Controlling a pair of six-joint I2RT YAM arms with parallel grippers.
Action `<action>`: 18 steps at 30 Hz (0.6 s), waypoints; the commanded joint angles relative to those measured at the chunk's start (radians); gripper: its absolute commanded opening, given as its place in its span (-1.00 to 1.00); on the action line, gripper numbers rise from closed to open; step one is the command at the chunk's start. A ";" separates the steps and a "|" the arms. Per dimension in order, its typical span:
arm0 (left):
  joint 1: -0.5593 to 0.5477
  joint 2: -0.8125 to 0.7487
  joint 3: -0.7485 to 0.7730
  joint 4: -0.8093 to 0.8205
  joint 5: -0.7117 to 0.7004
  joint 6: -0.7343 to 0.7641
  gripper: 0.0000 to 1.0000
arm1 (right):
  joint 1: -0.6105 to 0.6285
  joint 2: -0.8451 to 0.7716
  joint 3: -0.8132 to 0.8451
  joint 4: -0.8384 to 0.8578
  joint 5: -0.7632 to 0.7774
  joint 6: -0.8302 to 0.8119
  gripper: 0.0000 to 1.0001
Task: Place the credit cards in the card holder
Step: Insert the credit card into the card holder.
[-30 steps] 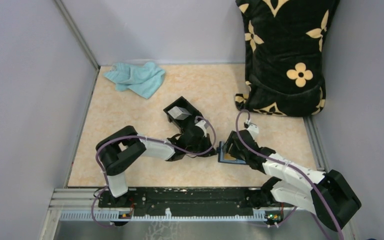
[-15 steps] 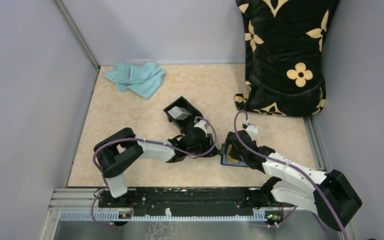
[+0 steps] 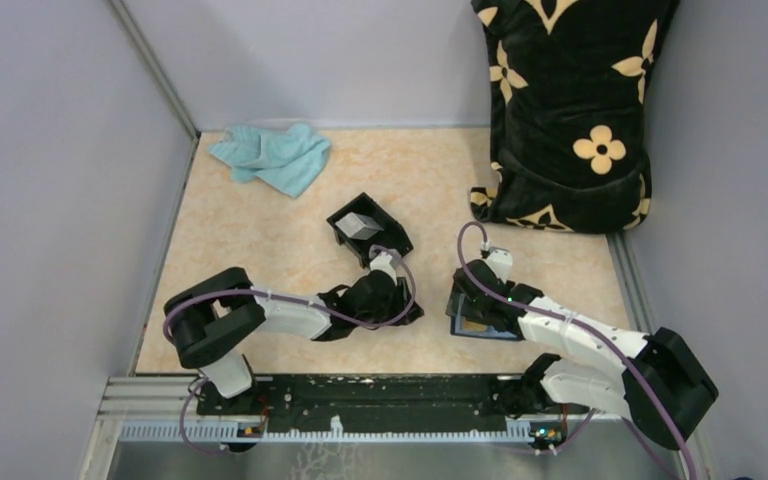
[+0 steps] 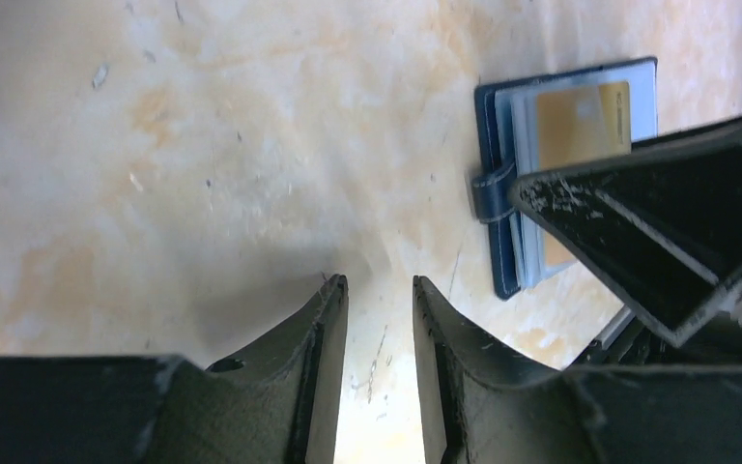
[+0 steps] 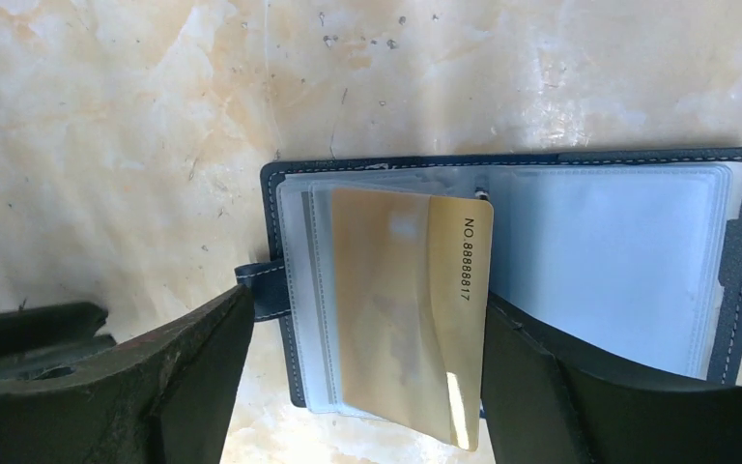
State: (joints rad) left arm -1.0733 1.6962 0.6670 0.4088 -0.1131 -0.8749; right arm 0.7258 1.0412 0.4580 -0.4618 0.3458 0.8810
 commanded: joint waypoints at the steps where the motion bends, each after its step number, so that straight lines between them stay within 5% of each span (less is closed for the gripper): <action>1: -0.054 -0.035 -0.065 0.126 0.000 -0.019 -0.24 | 0.035 0.051 0.038 -0.022 0.022 -0.021 0.58; 18: -0.236 0.163 0.137 0.126 -0.063 0.013 -0.16 | 0.049 0.069 0.023 0.028 -0.017 0.013 0.58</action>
State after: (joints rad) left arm -1.2881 1.8168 0.7509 0.5396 -0.1318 -0.8558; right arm 0.7593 1.0962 0.4847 -0.4648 0.3618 0.8753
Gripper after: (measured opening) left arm 0.413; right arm 0.794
